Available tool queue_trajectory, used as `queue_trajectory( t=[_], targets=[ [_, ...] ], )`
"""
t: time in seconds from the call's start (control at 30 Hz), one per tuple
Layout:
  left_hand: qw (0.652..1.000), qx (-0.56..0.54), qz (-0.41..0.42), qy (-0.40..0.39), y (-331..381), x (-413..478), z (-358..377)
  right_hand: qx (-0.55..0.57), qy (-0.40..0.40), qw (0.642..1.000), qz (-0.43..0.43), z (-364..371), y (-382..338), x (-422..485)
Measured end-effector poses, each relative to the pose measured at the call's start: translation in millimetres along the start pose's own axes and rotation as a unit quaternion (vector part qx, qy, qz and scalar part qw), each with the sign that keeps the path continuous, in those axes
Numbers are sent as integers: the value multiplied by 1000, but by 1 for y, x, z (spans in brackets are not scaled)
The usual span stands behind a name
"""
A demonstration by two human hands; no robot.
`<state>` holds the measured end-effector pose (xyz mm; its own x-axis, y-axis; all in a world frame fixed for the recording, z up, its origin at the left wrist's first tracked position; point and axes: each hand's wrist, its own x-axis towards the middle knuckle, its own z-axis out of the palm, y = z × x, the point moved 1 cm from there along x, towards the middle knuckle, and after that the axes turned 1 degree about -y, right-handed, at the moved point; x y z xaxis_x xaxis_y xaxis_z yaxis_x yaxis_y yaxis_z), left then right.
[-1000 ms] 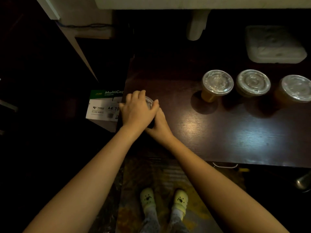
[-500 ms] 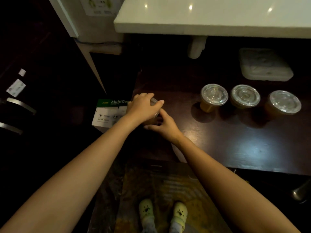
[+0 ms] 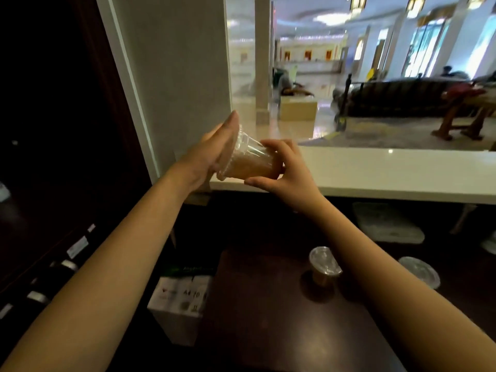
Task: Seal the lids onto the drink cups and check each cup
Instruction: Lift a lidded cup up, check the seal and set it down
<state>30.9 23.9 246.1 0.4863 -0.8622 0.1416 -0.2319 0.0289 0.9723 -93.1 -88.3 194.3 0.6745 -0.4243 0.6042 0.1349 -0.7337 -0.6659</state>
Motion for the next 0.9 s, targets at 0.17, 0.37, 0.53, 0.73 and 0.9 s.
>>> queue_trajectory(
  t=[0.17,0.37,0.53,0.73,0.9],
  targets=[
    [984,-148,-51,-90,25,-13,-5,-139,-1,986,-89,-30,-42,25],
    [994,-99,17,-46,29,-16,2,-61,-55,996,-36,-39,-53,19],
    [988,-54,131,-69,28,-29,0,225,-133,948,183,-50,-61,14],
    [981,-33,171,-81,18,-27,0,262,-132,929,226,-49,-71,17],
    [959,-226,9,-172,15,-19,-10,238,-96,952,164,-45,-63,15]
  ],
)
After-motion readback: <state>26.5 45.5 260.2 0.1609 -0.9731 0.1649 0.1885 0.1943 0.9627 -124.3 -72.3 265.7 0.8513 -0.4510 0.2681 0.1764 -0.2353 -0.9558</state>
